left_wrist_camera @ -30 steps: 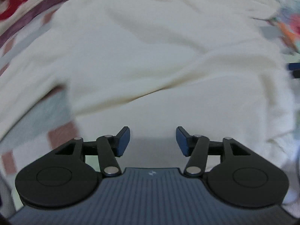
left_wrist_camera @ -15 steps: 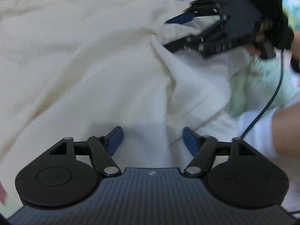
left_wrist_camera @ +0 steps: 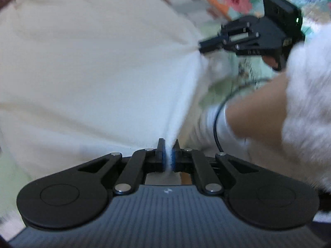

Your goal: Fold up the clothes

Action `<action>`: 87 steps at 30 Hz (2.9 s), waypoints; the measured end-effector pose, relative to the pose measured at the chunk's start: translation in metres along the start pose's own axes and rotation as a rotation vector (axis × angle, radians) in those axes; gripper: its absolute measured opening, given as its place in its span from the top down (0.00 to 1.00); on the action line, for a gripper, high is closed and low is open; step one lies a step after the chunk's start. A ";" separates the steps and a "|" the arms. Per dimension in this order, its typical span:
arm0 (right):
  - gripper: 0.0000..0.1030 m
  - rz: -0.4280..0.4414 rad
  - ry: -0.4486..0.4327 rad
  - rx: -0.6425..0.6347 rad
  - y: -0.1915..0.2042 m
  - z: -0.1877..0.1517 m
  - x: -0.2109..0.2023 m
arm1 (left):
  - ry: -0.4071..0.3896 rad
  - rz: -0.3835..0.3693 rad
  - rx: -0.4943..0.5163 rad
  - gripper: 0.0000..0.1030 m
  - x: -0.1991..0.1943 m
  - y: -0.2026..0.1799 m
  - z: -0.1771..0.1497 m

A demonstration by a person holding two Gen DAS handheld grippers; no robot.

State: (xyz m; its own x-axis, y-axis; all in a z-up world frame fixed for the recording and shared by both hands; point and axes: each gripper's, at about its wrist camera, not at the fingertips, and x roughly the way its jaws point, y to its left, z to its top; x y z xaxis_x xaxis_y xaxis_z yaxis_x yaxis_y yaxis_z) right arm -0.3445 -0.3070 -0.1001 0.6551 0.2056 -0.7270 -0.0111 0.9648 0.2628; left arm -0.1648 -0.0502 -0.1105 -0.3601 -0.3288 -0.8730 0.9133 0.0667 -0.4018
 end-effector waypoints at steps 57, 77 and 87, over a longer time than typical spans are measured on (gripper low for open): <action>0.53 -0.491 -0.282 -0.179 -0.064 0.100 0.020 | -0.599 0.519 -0.526 0.44 -0.052 0.242 0.053; 0.39 -0.108 0.026 0.539 -0.278 0.266 0.254 | -0.460 0.529 -0.350 0.40 -0.021 0.417 0.171; 0.92 -0.075 -0.025 0.367 -0.264 0.276 0.258 | -0.441 0.523 -0.380 0.50 0.003 0.425 0.166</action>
State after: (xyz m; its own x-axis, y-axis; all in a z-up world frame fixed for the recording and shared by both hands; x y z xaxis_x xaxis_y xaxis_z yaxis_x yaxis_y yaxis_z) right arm 0.0360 -0.5540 -0.1818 0.6621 0.1284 -0.7384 0.3063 0.8528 0.4229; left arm 0.2542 -0.1793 -0.2384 0.2805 -0.5044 -0.8166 0.7870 0.6080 -0.1052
